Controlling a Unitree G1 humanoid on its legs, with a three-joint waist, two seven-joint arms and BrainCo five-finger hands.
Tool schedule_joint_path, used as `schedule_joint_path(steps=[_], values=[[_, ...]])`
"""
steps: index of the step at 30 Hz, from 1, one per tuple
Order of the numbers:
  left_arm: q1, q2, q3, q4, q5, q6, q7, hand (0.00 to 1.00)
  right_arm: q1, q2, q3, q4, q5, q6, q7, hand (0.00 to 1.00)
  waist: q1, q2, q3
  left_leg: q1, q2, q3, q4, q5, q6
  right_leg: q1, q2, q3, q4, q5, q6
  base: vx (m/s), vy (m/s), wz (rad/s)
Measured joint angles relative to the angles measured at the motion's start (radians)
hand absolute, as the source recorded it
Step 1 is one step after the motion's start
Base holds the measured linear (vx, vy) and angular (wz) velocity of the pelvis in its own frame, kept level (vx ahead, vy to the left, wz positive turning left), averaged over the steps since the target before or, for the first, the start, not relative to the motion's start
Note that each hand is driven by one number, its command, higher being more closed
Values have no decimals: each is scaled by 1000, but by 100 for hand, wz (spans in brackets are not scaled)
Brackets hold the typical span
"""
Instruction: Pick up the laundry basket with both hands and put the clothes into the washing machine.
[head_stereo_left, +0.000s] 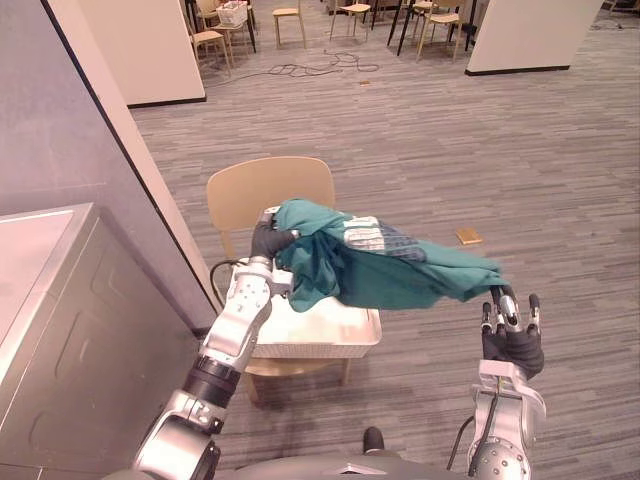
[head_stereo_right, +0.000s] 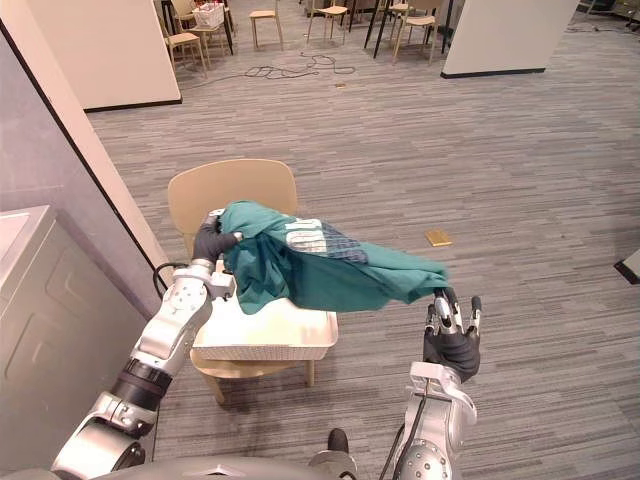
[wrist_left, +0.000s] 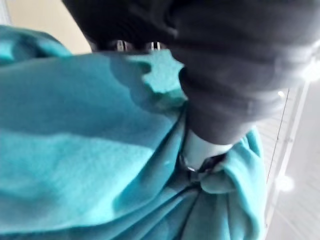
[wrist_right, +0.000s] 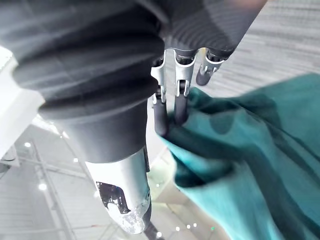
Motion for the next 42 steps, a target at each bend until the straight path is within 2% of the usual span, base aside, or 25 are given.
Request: schedule_joint_path(steps=[6, 12, 16, 21, 23, 24, 25, 28, 31, 34, 39, 42], values=[[97, -18, 121, -102, -37, -24, 18, 100, 13, 37, -25, 94, -2, 26, -11, 0, -3, 2, -2, 3, 0, 5, 0, -4, -2, 1, 0, 5, 0, -1, 1, 0, -1, -2], [295, -44, 207, -220, -108, -38, 3, 100, 13, 53, -37, 222, -1, 51, 5, 0, 10, 4, -2, 5, 0, 2, 0, -5, -2, 5, 0, 0, 0, -3, 1, 0, -1, 2], [449, -71, 273, -328, -167, -53, -47, 100, 45, 67, -77, 322, -1, 89, 35, 0, 34, 5, -3, 21, 0, -7, 0, -16, 5, 39, -2, -14, 0, -14, 4, -7, 2, 10], [584, -89, 405, -410, -238, -90, -106, 100, 97, 85, -158, 433, -2, 108, 64, 0, 55, 7, -10, 23, 5, -25, 0, -17, 6, 69, -7, -59, 0, -26, 6, 8, 3, 21], [611, -100, 466, -410, -277, -99, -116, 100, 97, 84, -179, 515, -4, 113, 80, 0, 61, 1, -15, 23, 13, -5, 0, -17, 6, 76, -8, -75, 2, -31, 7, 7, -1, 25], [628, -105, 504, -409, -302, -108, -116, 100, 97, 85, -193, 576, -6, 122, 83, 0, 70, 8, -25, 23, 17, 3, 0, -16, 7, 77, -8, -82, 8, -36, 7, 14, -3, 13], [638, -107, 532, -409, -334, -114, -117, 100, 95, 84, -198, 639, -27, 135, 87, 0, 78, 0, -29, 23, 20, 5, 0, -12, 9, 77, -8, -87, 14, -42, 7, 18, -3, 12], [663, -114, 587, -408, -405, -136, -118, 100, 73, 82, -200, 806, -68, 156, 115, 0, 100, -1, -34, 39, 21, 9, 0, -12, 8, 88, -12, -91, 30, -57, 9, 20, 4, 5], [666, -122, 607, -390, -432, -157, -117, 100, 35, 71, -206, 973, -90, 177, 125, 0, 112, -3, -36, 40, 15, 9, 0, -13, 9, 97, -22, -106, 34, -61, 14, 2, 13, 12], [666, -123, 603, -332, -464, -168, -117, 100, -5, 42, -230, 1102, -140, 174, 128, 0, 118, -11, -36, 45, 14, 12, 0, -13, 9, 107, -27, -116, 34, -64, 18, 2, 16, 10], [662, -122, 563, -206, -484, -167, -118, 100, -45, 12, -186, 1190, -201, 188, 137, 0, 139, -29, -30, 46, 12, 22, 0, -13, 9, 111, -34, -119, 36, -66, 20, 2, 2, 2], [662, -121, 523, -155, -497, -160, -122, 100, -65, 6, -143, 1223, -278, 194, 136, 0, 141, -44, -26, 47, 6, 9, 0, -10, 14, 120, -51, -146, 70, -89, 27, 22, 16, 31]])
